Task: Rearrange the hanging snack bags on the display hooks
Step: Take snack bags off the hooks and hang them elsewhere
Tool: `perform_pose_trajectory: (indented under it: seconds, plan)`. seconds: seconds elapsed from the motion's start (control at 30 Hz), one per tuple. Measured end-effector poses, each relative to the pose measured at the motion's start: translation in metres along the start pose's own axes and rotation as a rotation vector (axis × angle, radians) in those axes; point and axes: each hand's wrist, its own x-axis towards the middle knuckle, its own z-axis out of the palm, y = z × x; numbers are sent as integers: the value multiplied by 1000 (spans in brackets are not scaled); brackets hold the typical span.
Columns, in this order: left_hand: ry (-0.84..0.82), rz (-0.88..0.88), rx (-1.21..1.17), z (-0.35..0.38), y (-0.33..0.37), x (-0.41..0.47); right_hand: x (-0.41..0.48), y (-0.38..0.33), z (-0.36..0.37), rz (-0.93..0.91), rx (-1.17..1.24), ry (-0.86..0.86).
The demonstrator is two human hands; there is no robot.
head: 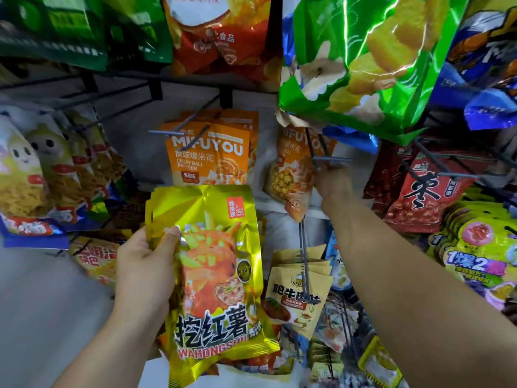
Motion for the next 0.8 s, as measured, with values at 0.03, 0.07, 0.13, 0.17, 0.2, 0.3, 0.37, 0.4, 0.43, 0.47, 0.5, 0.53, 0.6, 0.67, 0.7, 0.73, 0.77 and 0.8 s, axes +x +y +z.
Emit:
perform_pose_trajectory:
  seconds: [0.03,0.07,0.13,0.17,0.2,0.3,0.37,0.4,0.43,0.47,0.5,0.53,0.6,0.67,0.7,0.73,0.77,0.8]
  plan:
    - [1,5,0,1,0,0,-5,2,0,-16,36,-4]
    - [0,10,-3,1,1,-1,-7,4,2,-49,63,4]
    - [-13,22,-10,3,1,-1,-15,5,4,-126,125,39]
    - [-22,28,-8,3,1,-2,-18,7,3,-142,148,40]
    - [-29,32,-7,4,1,-2,-22,9,3,-159,161,44]
    - [-45,41,-17,4,1,-3,-45,10,-5,-152,210,44]
    - [-56,42,-25,5,1,-5,-59,12,-12,-119,230,52]
    - [-57,42,-28,4,0,-5,-65,14,-15,-115,236,51]
    - [-60,43,-33,4,0,-6,-71,16,-19,-108,251,43]
    - [-65,49,-34,3,0,-7,-78,17,-22,-110,257,36]
    - [-69,52,-31,2,0,-7,-85,20,-25,-116,258,27]
    - [-71,53,-28,1,1,-8,-91,21,-28,-114,267,15]
    - [-67,48,-40,-1,4,-10,-109,17,-34,-73,289,7]
    - [-58,46,-50,-6,8,-12,-129,13,-39,-48,326,3]
    - [-53,44,-56,-9,9,-12,-138,12,-42,-48,346,0]
    - [-45,42,-55,-12,11,-11,-148,10,-45,-54,355,-3]
    - [-39,41,-51,-16,12,-11,-158,7,-47,-63,355,-5]
    - [-33,43,-40,-20,14,-9,-168,5,-49,-68,350,-9]
